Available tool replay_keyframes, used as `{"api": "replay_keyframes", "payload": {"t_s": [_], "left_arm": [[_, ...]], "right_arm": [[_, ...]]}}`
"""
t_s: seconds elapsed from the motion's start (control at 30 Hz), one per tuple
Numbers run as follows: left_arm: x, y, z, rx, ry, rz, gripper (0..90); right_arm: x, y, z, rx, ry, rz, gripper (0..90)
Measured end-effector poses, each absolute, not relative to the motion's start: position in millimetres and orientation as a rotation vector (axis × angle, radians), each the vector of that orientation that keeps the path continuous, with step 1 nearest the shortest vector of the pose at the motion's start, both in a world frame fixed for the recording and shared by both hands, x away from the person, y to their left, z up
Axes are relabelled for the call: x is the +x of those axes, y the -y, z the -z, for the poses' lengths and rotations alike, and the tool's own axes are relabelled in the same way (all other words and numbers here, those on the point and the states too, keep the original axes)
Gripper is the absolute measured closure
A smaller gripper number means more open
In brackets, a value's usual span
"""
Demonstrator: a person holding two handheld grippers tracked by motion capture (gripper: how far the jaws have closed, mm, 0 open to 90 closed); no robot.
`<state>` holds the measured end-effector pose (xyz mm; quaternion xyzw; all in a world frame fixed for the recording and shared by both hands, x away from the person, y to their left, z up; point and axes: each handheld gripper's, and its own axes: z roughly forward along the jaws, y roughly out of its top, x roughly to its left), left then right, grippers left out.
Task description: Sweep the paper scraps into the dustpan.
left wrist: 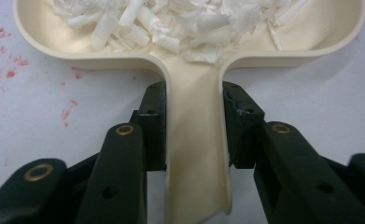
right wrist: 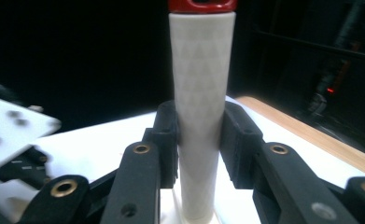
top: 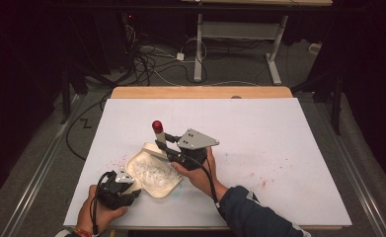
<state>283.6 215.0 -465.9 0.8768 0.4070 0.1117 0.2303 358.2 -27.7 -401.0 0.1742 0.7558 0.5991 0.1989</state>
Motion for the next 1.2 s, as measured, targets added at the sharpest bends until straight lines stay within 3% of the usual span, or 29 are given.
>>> {"api": "replay_keyframes", "payload": {"t_s": [0.6, 0.8, 1.2], "left_arm": [[283.3, -214.8, 464.8, 2.433, -1.097, -0.307, 63.3], [278.9, -217.6, 459.8, 2.444, -1.116, -0.28, 63.2], [276.2, -219.4, 458.4, 2.467, -1.116, -0.269, 63.3]], "right_arm": [[352.9, 72.7, 363.1, 0.472, -2.057, -1.7, 70.7], [352.9, 89.0, 377.2, 0.513, -2.088, -1.575, 70.7], [329.1, 61.1, 391.6, 0.369, -2.228, -1.605, 70.7]]}}
